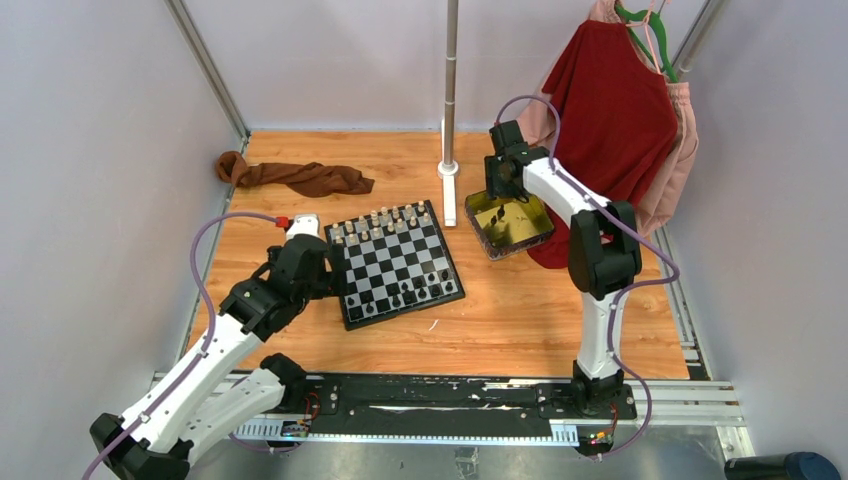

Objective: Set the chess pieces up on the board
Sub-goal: Pick up the chess piece from the storage box.

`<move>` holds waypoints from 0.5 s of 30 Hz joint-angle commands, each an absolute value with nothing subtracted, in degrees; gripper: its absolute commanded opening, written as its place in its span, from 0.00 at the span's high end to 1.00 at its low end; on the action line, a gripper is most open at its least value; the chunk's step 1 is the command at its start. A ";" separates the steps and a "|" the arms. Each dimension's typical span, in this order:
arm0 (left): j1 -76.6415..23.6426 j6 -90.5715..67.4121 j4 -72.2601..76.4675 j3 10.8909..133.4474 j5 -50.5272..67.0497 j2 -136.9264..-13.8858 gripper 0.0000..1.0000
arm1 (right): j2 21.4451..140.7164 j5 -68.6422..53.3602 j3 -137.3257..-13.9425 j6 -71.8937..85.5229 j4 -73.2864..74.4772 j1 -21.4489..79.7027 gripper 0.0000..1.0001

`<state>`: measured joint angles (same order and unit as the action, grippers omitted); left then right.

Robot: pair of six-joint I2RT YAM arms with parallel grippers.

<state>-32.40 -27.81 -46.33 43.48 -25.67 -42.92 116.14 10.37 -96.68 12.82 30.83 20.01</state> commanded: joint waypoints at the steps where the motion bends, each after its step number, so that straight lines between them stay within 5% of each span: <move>1: -32.78 -27.42 -45.35 42.98 -25.60 -43.77 0.00 | 118.46 8.56 -98.74 14.15 31.03 18.59 0.42; 15: -32.76 -27.32 -45.42 43.07 -25.66 -45.09 0.00 | 119.94 6.97 -97.67 14.25 31.00 17.85 0.53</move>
<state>-32.40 -27.75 -46.33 43.48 -25.67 -44.95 119.44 7.66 -97.10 13.78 30.79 18.92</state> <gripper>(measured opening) 0.996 0.486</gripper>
